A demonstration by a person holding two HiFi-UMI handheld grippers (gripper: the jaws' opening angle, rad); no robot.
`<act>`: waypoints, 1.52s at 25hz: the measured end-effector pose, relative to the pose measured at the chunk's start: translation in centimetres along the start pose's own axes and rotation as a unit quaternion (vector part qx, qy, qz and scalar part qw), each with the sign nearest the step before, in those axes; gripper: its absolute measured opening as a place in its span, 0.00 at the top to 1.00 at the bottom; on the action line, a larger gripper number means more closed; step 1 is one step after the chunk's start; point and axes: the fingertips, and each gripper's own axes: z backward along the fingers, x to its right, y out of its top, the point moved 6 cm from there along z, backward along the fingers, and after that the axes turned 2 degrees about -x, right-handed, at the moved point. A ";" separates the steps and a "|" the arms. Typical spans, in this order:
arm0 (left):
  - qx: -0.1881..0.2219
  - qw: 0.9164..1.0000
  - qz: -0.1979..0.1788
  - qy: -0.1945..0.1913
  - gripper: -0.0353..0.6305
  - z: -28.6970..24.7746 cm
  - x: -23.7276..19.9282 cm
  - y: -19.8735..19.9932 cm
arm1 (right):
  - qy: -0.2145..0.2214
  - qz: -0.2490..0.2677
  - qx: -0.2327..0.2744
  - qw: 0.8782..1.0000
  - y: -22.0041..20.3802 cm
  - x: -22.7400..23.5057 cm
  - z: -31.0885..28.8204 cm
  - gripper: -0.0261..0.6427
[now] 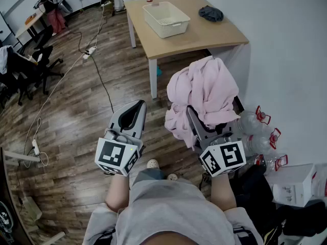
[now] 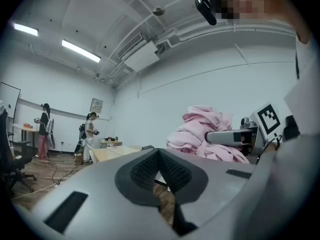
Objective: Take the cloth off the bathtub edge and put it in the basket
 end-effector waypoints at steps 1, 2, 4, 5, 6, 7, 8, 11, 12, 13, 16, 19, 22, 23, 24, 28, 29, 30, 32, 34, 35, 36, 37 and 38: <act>0.000 1.000 0.002 -0.001 0.95 0.0 0.2 0.0 | -0.001 -0.001 -0.001 1.000 -0.1 0.1 0.1 0.50; -0.001 1.000 0.004 -0.001 0.95 -0.1 0.3 -0.1 | -0.001 -0.002 -0.002 1.000 -0.1 0.3 0.1 0.50; 0.000 1.000 0.006 -0.002 0.95 -0.2 0.4 -0.1 | -0.001 -0.005 -0.003 1.000 -0.2 0.5 0.1 0.50; 0.000 1.000 0.007 -0.002 0.95 -0.3 0.4 -0.1 | 0.000 -0.006 -0.003 1.000 -0.3 0.6 0.0 0.50; 0.001 1.000 0.007 -0.001 0.95 -0.3 0.4 -0.1 | 0.002 -0.006 -0.003 1.000 -0.3 0.6 -0.1 0.50; 0.002 1.000 0.008 0.001 0.95 -0.3 0.4 -0.1 | 0.003 -0.005 -0.003 1.000 -0.4 0.6 -0.1 0.50; 0.004 1.000 0.008 0.002 0.95 -0.3 0.4 -0.1 | 0.004 -0.004 -0.002 1.000 -0.4 0.6 -0.2 0.50; 0.007 1.000 0.009 0.002 0.95 -0.2 0.4 0.0 | 0.006 -0.001 0.000 1.000 -0.3 0.5 -0.1 0.50; 0.007 1.000 0.009 0.001 0.95 -0.2 0.5 0.0 | 0.006 0.000 0.001 1.000 -0.2 0.5 -0.1 0.50; 0.008 1.000 0.010 0.000 0.95 -0.3 0.6 0.0 | 0.006 0.001 0.001 1.000 -0.2 0.5 0.0 0.50; 0.010 1.000 0.009 -0.002 0.95 -0.4 0.6 -0.2 | 0.003 0.003 0.002 1.000 -0.3 0.5 0.0 0.50; 0.013 1.000 0.009 -0.005 0.95 -0.3 0.3 -0.3 | -0.001 0.005 0.003 1.000 -0.5 0.2 -0.1 0.50; 0.018 1.000 0.008 -0.008 0.95 -0.4 0.0 -0.5 | -0.006 0.008 0.009 1.000 -0.5 0.1 -0.1 0.50; 0.020 1.000 0.008 -0.008 0.95 -0.5 -0.1 -0.5 | -0.007 0.009 0.012 1.000 -0.5 0.1 -0.2 0.49; 0.023 1.000 0.009 -0.010 0.95 -0.5 -0.6 -0.5 | -0.009 0.008 0.014 1.000 -0.5 -0.1 -0.6 0.49; 0.035 0.999 0.011 -0.019 0.95 -0.1 -4.7 0.0 | -0.011 -0.007 0.015 1.000 0.0 -2.1 -3.7 0.49; 0.036 0.999 0.011 -0.021 0.95 -0.1 -5.3 0.0 | -0.013 -0.011 0.014 1.000 0.0 -2.3 -4.2 0.49; 0.036 0.999 0.010 -0.023 0.95 -0.2 -5.7 -0.1 | -0.015 -0.013 0.014 1.000 0.0 -2.3 -4.5 0.49; 0.035 0.999 0.009 -0.023 0.95 -0.6 -6.4 -0.2 | -0.019 -0.014 0.015 1.000 -0.1 -2.1 -5.0 0.49; 0.034 0.999 0.009 -0.023 0.95 -1.1 -7.0 -0.1 | -0.021 -0.011 0.013 1.000 -0.2 -1.9 -5.6 0.49; 0.034 0.999 0.008 -0.023 0.95 -1.4 -7.2 -0.1 | -0.022 -0.011 0.012 1.000 -0.2 -1.7 -5.9 0.49; 0.033 0.999 0.007 -0.022 0.95 -1.8 -7.3 0.0 | -0.022 -0.010 0.011 1.000 -0.2 -1.4 -6.2 0.49; 0.031 0.999 0.005 -0.021 0.95 -2.2 -7.4 0.0 | -0.021 -0.011 0.011 1.000 -0.3 -1.0 -6.4 0.49; 0.030 0.999 0.003 -0.020 0.95 -2.7 -7.5 0.0 | -0.021 -0.011 0.012 1.000 -0.3 -0.5 -6.7 0.49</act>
